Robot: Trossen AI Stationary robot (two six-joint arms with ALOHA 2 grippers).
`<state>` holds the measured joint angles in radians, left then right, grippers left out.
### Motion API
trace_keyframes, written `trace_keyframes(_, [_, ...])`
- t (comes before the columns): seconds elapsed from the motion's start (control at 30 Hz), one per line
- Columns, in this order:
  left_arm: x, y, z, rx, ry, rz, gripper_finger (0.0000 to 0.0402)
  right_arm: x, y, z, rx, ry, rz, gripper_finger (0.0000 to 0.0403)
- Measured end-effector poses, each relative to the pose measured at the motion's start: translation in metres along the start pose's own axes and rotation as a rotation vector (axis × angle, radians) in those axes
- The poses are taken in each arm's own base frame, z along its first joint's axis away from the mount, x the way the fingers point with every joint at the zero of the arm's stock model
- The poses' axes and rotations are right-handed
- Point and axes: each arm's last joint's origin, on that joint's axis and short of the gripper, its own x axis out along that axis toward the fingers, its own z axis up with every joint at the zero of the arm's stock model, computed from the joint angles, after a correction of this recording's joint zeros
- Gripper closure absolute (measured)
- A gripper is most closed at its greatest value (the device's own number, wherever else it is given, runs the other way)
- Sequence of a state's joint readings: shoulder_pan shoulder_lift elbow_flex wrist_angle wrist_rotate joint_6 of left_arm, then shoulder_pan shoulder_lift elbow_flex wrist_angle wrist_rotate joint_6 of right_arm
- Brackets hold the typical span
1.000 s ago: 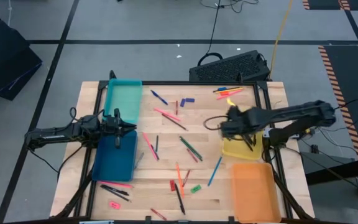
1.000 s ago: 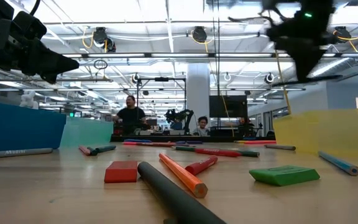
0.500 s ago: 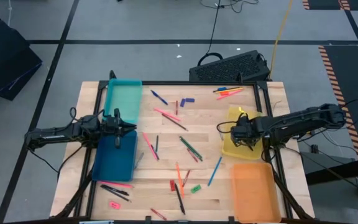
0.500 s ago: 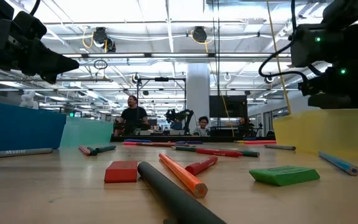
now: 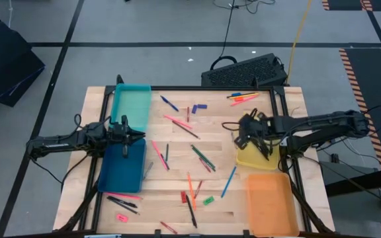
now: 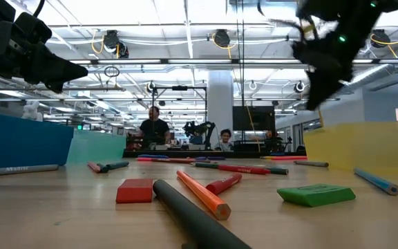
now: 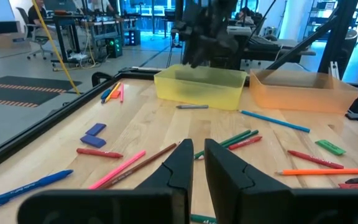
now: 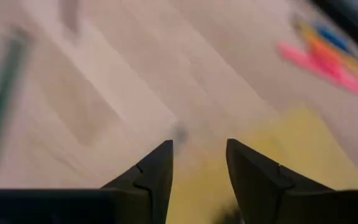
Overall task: Sort crayons/erasers/pens/pencils in bins
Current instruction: Put the black pen into the yellow bin
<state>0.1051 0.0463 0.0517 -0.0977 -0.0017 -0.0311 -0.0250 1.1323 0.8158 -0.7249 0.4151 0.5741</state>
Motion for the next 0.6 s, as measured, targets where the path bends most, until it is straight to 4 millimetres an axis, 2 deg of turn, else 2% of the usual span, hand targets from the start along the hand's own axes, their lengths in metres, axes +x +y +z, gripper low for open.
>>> trace_keyframes(0.17, [0.0, 0.0, 0.004, -0.025, -0.048, -0.002, 0.0357, -0.001, 0.019, 0.021, -0.11, -0.106, 0.098, 0.0259])
trace_keyframes(0.37, [-0.001, -0.001, 0.016, -0.208, -0.169, -0.025, 0.0357, 0.002, 0.051, 0.035, -0.245, -0.187, 0.168, 0.0263])
trace_keyframes(0.5, [-0.002, -0.001, 0.023, -0.179, -0.244, -0.033, 0.0357, 0.002, 0.064, 0.043, -0.283, -0.248, 0.199, 0.0268])
trace_keyframes(0.6, [-0.004, -0.005, 0.037, -0.132, -0.374, -0.135, 0.0357, 0.003, 0.065, 0.044, -0.284, -0.257, 0.2, 0.0268])
